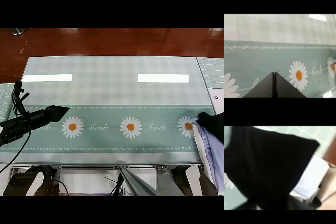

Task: Fold the shirts.

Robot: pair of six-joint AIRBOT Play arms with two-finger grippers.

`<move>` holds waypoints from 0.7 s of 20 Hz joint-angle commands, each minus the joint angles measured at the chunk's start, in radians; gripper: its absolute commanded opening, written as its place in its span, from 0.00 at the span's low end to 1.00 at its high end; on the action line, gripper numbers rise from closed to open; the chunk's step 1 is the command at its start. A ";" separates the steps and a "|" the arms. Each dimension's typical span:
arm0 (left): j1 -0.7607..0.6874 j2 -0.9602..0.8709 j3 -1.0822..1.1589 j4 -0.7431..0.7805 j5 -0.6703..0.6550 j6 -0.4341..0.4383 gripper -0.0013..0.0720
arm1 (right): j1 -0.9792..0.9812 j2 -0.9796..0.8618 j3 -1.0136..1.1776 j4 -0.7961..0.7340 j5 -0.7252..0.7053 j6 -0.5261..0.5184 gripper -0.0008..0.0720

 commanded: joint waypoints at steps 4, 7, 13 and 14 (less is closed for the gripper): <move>0.024 -0.021 0.059 0.000 -0.012 -0.027 0.06 | -0.064 0.035 -0.073 -0.057 -0.102 -0.026 0.78; 0.045 -0.102 0.278 0.000 -0.008 -0.045 0.06 | -0.016 -0.091 0.111 0.381 -0.261 -0.164 0.04; -0.174 -0.487 0.882 0.117 -0.144 -0.032 0.05 | 0.833 -0.315 0.209 0.494 -0.561 -0.177 0.04; -0.238 -0.503 0.879 0.258 -0.128 -0.097 0.05 | 0.988 -0.357 0.176 0.355 -0.547 -0.175 0.04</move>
